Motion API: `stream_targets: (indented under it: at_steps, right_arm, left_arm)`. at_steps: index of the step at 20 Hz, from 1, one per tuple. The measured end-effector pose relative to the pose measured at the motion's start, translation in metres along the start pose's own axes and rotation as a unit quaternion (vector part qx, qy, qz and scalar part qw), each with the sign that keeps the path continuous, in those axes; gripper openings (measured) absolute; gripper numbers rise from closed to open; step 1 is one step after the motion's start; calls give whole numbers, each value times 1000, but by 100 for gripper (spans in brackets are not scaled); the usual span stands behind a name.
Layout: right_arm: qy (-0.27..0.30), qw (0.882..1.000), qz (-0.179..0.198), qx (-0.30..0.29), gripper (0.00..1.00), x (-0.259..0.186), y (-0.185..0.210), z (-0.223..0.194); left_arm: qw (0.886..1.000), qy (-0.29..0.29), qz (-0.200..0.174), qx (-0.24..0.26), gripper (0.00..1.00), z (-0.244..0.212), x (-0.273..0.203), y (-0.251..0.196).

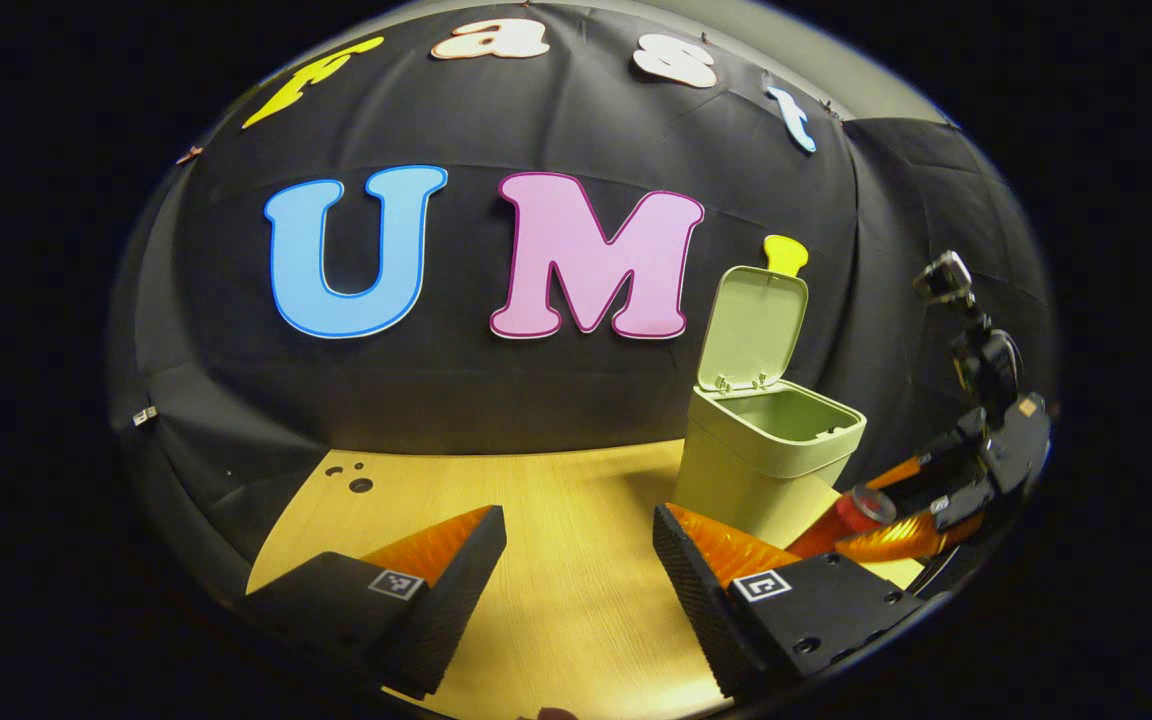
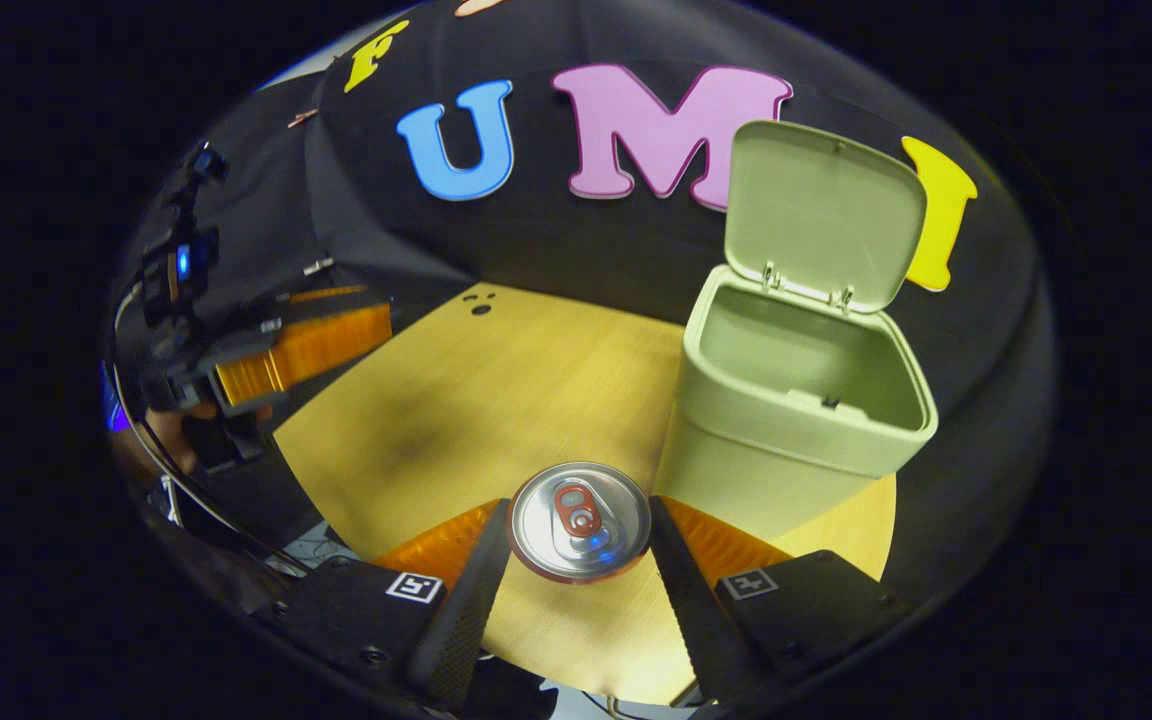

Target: Press the lid of the desktop garbage bin to open it, pick up the crumpled paper on the desktop and throw it into the bin, then pick up the pop can on the desktop and drop it into the bin, and finally close the garbage bin lid.

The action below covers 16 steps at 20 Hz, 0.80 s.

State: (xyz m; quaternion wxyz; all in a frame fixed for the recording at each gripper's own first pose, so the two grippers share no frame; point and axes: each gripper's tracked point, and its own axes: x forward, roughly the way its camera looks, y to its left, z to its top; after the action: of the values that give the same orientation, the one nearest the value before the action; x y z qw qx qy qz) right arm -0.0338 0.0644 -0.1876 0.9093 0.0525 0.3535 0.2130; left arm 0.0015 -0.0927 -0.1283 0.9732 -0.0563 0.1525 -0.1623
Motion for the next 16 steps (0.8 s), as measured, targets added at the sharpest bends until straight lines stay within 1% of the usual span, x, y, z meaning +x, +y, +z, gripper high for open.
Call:
stream_targets:
  at_steps: [4, 6, 8, 11, 12, 13, 16]
  right_arm:
    - [-62, 998, -13, 17, 84, -17, -24, 62]
    - [-85, 996, -30, 17, 85, -22, -44, 87]
    - [-100, 994, -47, 18, 85, -24, -63, 103]
    - [-106, 991, -74, 20, 85, -16, -93, 115]
    - [-102, 991, -82, 23, 80, -12, -102, 115]
    - [-100, 991, -89, 26, 85, -7, -110, 116]
    - [-92, 989, -107, 35, 85, 11, -134, 115]
  left_arm:
    - [1000, -1, -2, 3, 96, 2, 0, -2]
    - [1000, -1, -2, 5, 96, 3, -1, -2]
    - [1000, -1, 0, 7, 96, 4, -2, -1]
    - [1000, -1, 4, 8, 96, 4, -4, 2]
    - [1000, -1, 5, 7, 96, 4, -5, 3]
    - [1000, -1, 7, 6, 96, 4, -5, 4]
    - [1000, -1, 11, 4, 96, 4, -7, 6]
